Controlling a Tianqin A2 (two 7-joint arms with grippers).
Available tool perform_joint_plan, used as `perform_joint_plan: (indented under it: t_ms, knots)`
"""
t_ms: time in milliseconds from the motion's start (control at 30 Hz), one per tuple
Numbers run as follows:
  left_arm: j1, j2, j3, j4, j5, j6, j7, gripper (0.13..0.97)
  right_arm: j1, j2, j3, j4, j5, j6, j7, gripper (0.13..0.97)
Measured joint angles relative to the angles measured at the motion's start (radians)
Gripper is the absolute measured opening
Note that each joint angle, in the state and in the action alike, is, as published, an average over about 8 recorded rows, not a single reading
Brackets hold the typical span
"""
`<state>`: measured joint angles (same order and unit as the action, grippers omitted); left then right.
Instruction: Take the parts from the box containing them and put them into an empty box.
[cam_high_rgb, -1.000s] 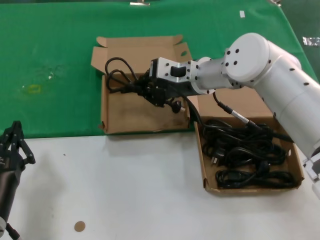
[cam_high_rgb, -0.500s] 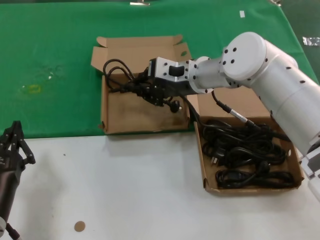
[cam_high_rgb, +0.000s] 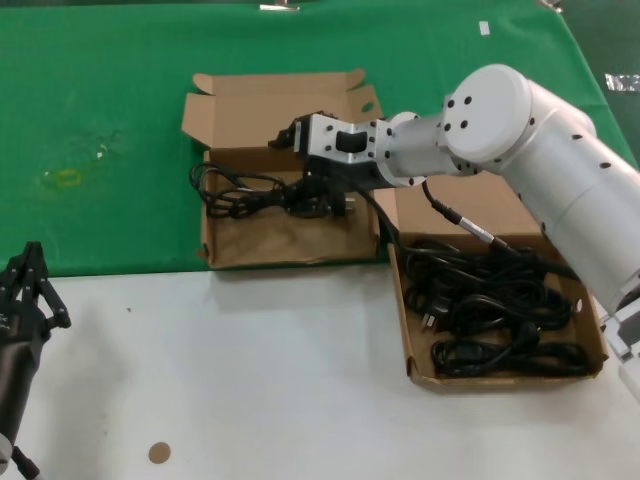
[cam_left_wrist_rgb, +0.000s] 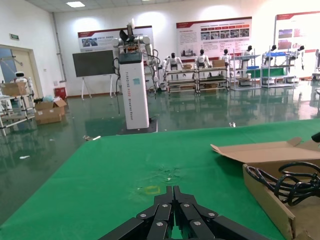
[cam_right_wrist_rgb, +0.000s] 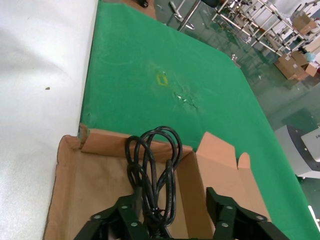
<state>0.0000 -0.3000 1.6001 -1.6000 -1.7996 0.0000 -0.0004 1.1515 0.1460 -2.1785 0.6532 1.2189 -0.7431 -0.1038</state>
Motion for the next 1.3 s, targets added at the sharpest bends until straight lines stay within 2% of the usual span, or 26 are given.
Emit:
perform_joint_plan:
  t_ms: [100, 233, 500, 533, 800, 933, 1033, 1200, 1300]
  knots:
    - [0.0, 0.0, 0.0, 0.0, 0.0, 0.0, 0.0, 0.152, -0.001, 0.006, -0.001, 0.02, -0.006, -0.002, 0.014, 0.471]
    - [0.0, 0.0, 0.0, 0.0, 0.0, 0.0, 0.0, 0.152, -0.005, 0.019, -0.001, 0.061, -0.016, -0.006, 0.039, 0.471]
    - [0.0, 0.0, 0.0, 0.0, 0.0, 0.0, 0.0, 0.152, -0.019, 0.051, 0.0, 0.146, -0.035, -0.022, 0.09, 0.686]
    - [0.0, 0.0, 0.0, 0.0, 0.0, 0.0, 0.0, 0.152, -0.02, 0.053, 0.0, 0.15, -0.036, -0.023, 0.093, 0.686]
    - [0.0, 0.0, 0.0, 0.0, 0.0, 0.0, 0.0, 0.177, -0.052, 0.057, 0.016, 0.178, -0.02, -0.003, 0.096, 0.855]
    - [0.0, 0.0, 0.0, 0.0, 0.0, 0.0, 0.0, 0.191, -0.097, 0.061, 0.039, 0.209, 0.004, 0.027, 0.096, 0.855]
    - [0.0, 0.0, 0.0, 0.0, 0.0, 0.0, 0.0, 0.191, -0.137, 0.065, 0.059, 0.236, 0.026, 0.054, 0.096, 0.889]
    - [0.0, 0.0, 0.0, 0.0, 0.0, 0.0, 0.0, 0.261, -0.211, 0.071, 0.098, 0.288, 0.067, 0.104, 0.097, 0.945]
    - [0.0, 0.0, 0.0, 0.0, 0.0, 0.0, 0.0, 0.302, -0.257, 0.075, 0.121, 0.32, 0.092, 0.135, 0.097, 0.95]
